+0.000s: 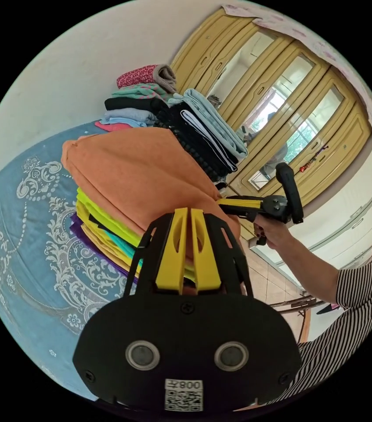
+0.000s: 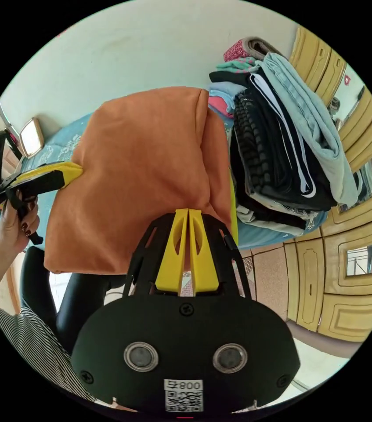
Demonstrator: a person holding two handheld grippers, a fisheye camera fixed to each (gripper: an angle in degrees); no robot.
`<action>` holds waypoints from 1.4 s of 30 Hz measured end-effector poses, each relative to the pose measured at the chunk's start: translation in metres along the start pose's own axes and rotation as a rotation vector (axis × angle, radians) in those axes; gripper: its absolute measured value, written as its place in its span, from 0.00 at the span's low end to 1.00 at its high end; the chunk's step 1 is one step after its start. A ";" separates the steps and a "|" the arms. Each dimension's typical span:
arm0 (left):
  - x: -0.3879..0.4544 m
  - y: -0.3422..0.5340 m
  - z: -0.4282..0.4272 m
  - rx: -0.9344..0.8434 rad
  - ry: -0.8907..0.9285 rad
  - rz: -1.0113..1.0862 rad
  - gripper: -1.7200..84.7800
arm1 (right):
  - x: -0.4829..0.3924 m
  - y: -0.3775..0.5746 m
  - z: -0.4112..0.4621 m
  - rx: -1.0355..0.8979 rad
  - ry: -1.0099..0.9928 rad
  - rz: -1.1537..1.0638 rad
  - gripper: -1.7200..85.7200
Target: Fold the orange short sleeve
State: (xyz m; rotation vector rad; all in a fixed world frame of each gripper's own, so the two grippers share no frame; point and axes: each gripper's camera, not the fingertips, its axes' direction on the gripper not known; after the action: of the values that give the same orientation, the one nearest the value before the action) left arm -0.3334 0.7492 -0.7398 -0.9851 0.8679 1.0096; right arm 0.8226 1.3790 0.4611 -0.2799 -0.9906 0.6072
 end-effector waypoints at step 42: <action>0.157 0.074 -0.052 -0.104 -0.235 0.317 0.03 | -0.191 0.078 -0.016 0.182 -0.268 0.022 0.02</action>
State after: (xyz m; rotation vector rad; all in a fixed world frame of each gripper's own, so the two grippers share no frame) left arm -0.3633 0.7582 -0.9185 -0.8083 0.7946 1.4225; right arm 0.7317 1.3286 0.2817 -0.0483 -1.1811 0.7635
